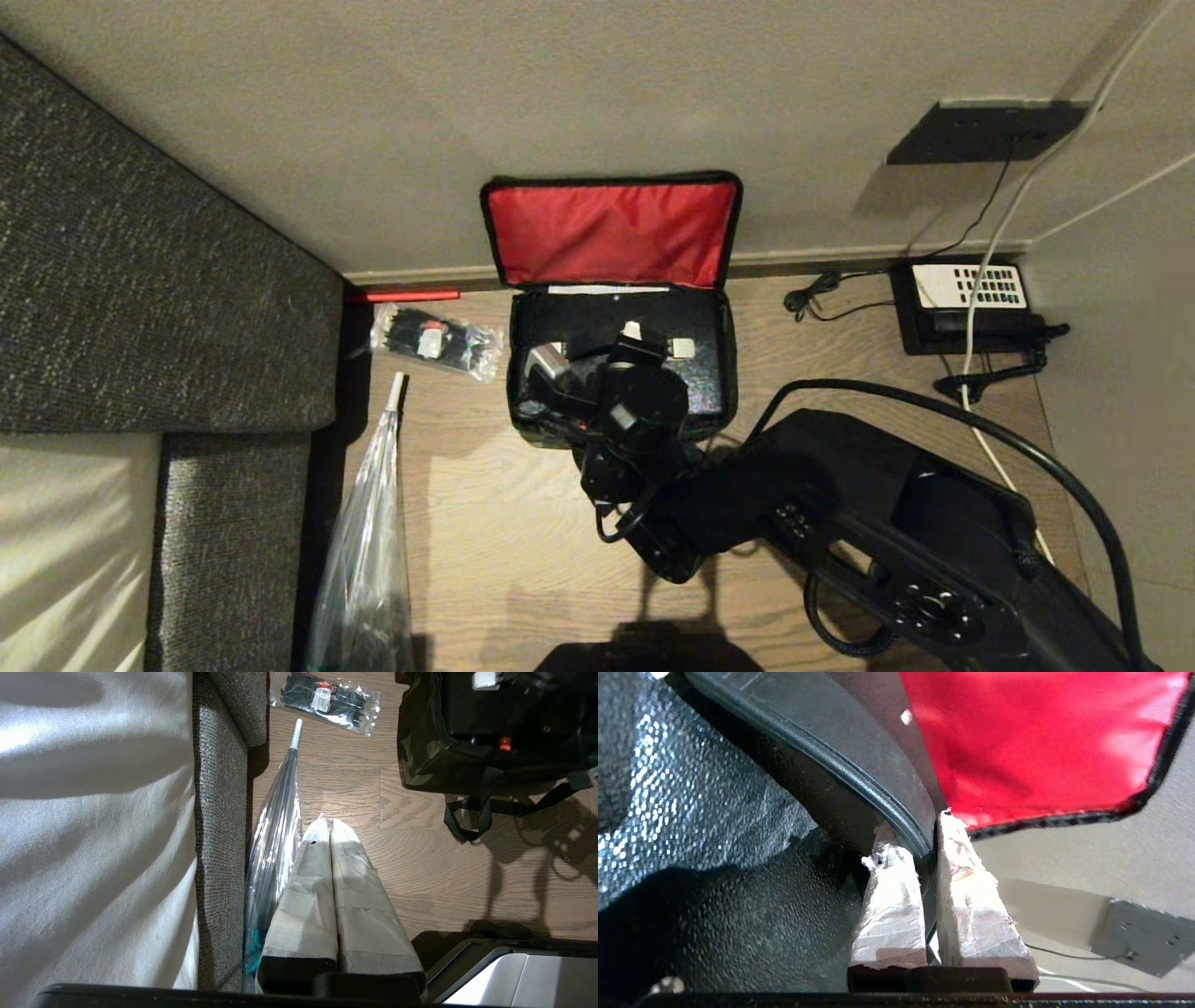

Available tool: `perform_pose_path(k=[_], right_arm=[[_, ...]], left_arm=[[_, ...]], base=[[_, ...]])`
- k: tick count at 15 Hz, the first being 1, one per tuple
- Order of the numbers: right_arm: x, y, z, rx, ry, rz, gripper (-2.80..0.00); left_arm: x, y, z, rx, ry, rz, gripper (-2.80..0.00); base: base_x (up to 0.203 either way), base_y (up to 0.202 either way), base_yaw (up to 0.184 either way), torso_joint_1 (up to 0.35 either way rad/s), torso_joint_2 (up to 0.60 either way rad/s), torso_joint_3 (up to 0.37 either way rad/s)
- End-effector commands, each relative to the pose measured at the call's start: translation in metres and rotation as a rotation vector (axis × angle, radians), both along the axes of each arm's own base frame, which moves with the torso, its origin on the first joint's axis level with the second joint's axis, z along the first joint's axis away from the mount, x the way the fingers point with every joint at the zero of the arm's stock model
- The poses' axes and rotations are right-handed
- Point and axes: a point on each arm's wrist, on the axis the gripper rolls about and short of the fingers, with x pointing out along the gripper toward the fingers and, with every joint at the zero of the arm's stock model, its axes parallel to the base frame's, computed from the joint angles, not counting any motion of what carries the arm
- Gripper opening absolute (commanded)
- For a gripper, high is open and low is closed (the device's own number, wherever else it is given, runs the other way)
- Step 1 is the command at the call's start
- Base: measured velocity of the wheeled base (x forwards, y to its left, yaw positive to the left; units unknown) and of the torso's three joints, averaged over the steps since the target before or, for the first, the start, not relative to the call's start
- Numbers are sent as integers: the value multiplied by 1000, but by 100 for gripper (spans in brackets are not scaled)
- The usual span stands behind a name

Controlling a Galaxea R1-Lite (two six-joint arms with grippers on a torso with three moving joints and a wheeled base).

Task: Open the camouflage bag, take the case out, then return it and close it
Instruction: Lift the black box

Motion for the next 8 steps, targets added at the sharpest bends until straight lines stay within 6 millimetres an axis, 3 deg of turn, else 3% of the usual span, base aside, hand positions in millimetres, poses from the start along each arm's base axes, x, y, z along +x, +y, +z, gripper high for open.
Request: perform_pose_path(k=[1,8], right_arm=[[-4,-3,18,25,-22,-6,-280],[-19,-4,40,53,-23,-13,-280]], left_arm=[[0,0,0,-1,1,0,-280],[0,0,0,-1,1,2,-280]], base=[[0,0,0,0,0,0],[0,0,0,0,0,0]])
